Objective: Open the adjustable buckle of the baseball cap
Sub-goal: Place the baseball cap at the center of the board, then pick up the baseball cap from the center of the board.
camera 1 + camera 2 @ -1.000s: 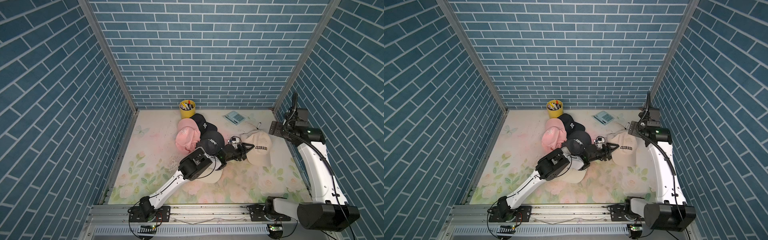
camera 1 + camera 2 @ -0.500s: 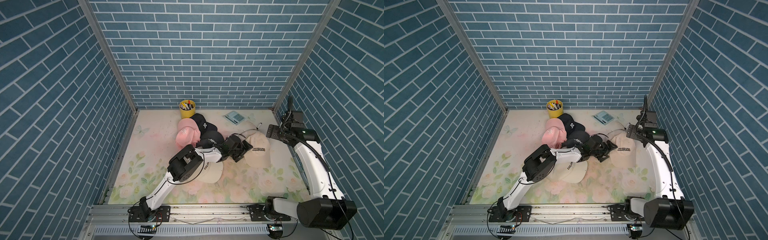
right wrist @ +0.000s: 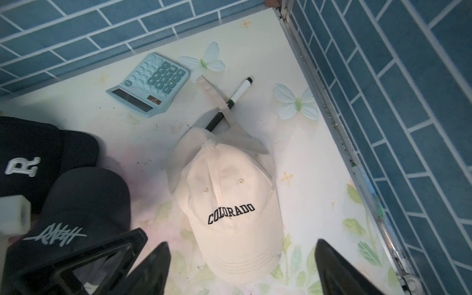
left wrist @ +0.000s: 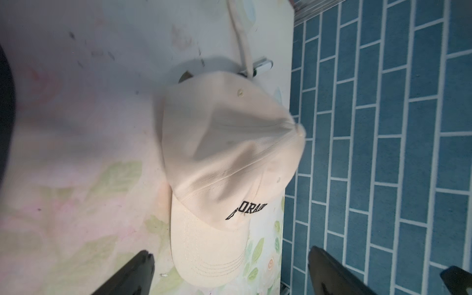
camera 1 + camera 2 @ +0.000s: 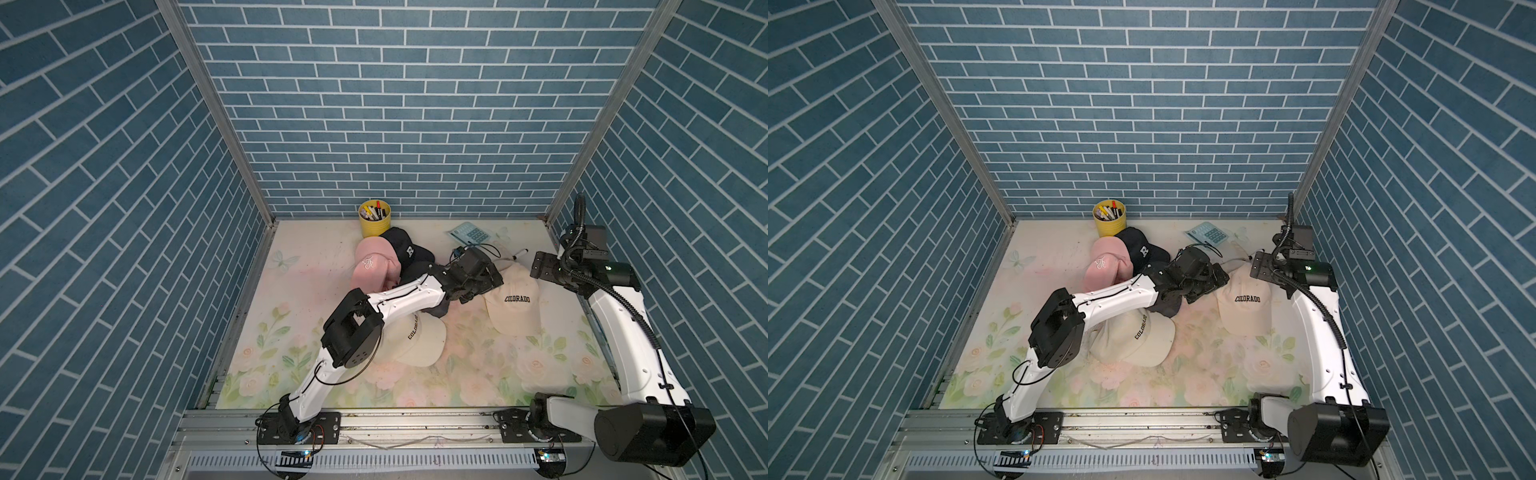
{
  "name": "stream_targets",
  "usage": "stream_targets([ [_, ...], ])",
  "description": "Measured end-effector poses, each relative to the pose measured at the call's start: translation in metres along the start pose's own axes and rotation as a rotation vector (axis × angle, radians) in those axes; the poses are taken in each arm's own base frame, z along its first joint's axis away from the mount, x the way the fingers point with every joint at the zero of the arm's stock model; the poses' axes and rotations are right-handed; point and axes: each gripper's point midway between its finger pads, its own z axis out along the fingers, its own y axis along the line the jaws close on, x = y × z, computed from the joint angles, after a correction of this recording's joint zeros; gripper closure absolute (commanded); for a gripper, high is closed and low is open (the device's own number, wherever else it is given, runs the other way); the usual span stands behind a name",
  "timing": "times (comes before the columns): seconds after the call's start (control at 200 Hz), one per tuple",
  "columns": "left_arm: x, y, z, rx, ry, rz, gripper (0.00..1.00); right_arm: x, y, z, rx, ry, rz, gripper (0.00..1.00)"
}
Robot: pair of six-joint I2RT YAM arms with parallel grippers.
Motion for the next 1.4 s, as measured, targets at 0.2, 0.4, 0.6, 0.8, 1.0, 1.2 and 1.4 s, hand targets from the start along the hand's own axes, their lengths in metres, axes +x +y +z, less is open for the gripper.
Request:
stream_targets([
  [0.2, -0.063, -0.033, -0.081, -0.018, -0.249, 0.22, 0.0, 0.038, 0.031, -0.004, -0.136, 0.053, -0.052, 0.16],
  [0.4, -0.141, 0.004, -0.181, -0.177, -0.526, 0.322, 0.0, 0.122, 0.088, 0.012, -0.316, 0.233, -0.111, 0.19],
  [0.6, -0.158, 0.093, -0.255, -0.376, -0.65, 0.352, 0.0, 0.199, 0.107, 0.033, -0.443, 0.423, -0.058, 0.19],
  [0.8, -0.16, 0.152, -0.319, -0.453, -0.768, 0.27, 0.0, 0.227, 0.133, 0.048, -0.591, 0.49, 0.013, 0.19],
  [1.0, -0.142, 0.171, -0.349, -0.426, -0.823, 0.205, 0.0, 0.255, 0.154, 0.071, -0.647, 0.58, 0.055, 0.21],
  [1.2, -0.138, 0.177, -0.37, -0.433, -0.865, 0.171, 0.0, 0.255, 0.206, 0.085, -0.789, 0.607, 0.029, 0.27],
  [1.4, -0.135, 0.18, -0.392, -0.438, -0.908, 0.144, 0.0, 0.248, 0.249, 0.098, -0.887, 0.635, 0.018, 0.44],
])
